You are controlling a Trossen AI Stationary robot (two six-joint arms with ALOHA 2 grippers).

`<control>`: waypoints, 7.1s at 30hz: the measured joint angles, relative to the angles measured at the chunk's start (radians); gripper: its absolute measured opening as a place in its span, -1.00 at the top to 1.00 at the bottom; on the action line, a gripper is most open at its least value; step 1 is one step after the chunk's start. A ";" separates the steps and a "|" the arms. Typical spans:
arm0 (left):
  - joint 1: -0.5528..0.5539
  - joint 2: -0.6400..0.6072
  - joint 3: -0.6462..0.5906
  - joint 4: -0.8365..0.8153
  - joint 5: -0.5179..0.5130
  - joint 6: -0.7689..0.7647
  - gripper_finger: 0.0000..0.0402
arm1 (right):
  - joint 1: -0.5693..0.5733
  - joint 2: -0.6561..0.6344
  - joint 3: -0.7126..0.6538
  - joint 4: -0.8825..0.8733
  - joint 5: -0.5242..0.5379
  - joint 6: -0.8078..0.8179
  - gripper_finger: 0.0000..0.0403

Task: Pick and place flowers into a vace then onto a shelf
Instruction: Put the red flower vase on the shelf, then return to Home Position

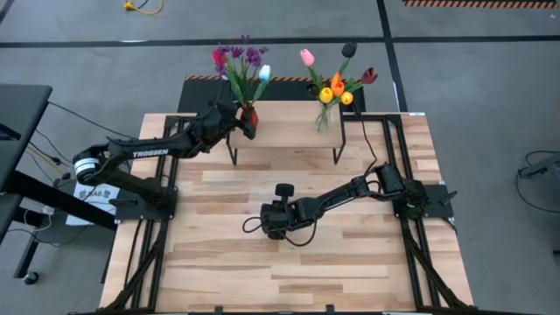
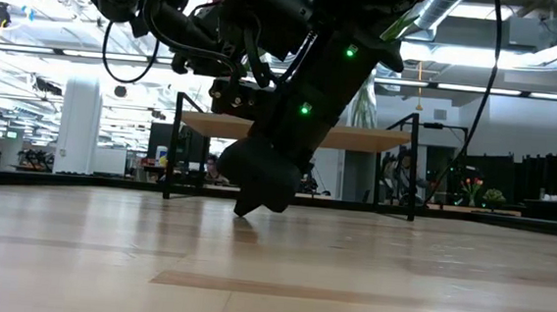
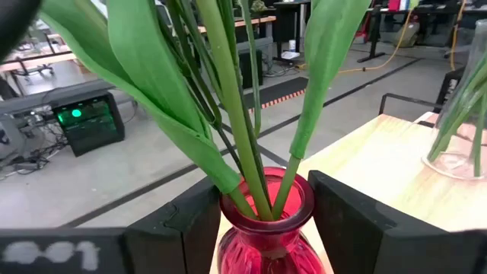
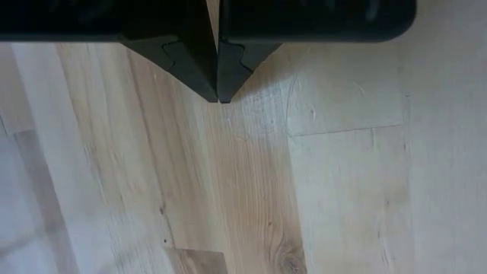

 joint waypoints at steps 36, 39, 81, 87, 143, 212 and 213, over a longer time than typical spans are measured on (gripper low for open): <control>-0.019 0.000 0.000 -0.051 -0.008 0.054 0.08 | 0.001 0.000 0.000 0.000 -0.001 0.016 1.00; -0.019 0.000 0.000 -0.061 -0.009 0.055 0.08 | 0.001 0.000 0.000 0.000 -0.001 0.017 1.00; -0.163 -0.381 0.000 -0.617 -0.008 -0.070 0.08 | 0.008 0.002 -0.001 0.035 -0.004 -0.001 1.00; -0.261 -0.581 0.000 -0.729 0.071 -0.136 0.08 | -0.003 0.001 0.028 0.004 0.044 -0.066 1.00; -0.777 -1.303 -0.760 -0.342 0.072 -0.197 0.08 | 0.048 -1.709 -1.299 0.723 -0.599 -0.115 1.00; -0.777 -1.303 -0.761 -0.362 0.177 0.000 0.08 | -0.105 -2.085 -1.499 0.443 -0.264 -0.009 1.00; -0.777 -1.303 -0.761 -0.362 0.177 -0.005 0.08 | -0.105 -2.085 -1.499 0.443 -0.264 -0.009 1.00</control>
